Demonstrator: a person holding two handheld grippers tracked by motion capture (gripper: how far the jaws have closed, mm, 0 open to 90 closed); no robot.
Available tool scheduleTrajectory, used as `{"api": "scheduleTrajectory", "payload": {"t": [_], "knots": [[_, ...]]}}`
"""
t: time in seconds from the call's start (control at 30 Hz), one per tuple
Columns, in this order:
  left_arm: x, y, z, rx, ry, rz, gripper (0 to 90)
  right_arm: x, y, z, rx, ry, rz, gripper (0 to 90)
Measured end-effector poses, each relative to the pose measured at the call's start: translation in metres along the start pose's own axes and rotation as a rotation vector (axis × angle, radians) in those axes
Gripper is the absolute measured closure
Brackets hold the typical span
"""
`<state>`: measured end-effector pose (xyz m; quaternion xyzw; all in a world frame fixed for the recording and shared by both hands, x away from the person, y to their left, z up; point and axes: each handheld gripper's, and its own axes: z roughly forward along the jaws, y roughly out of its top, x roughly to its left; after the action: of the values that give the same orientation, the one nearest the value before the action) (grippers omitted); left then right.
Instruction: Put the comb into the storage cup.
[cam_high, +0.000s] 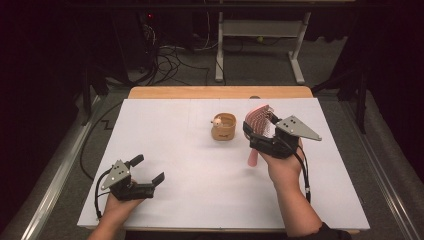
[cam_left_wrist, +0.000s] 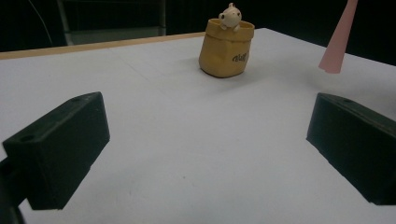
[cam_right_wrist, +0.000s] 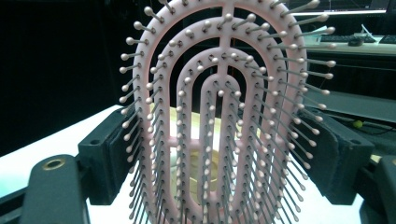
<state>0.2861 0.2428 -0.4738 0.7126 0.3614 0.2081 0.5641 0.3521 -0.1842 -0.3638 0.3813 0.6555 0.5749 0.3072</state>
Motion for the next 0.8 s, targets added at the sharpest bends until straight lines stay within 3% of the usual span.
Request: {"api": "scheduleTrajectory", "payload": {"t": [0.8], "knots": [[-0.001, 0.000, -0.001, 0.002, -0.009, 0.010, 0.0, 0.003, 0.011, 0.020, -0.017, 0.001, -0.011, 20.3]]}}
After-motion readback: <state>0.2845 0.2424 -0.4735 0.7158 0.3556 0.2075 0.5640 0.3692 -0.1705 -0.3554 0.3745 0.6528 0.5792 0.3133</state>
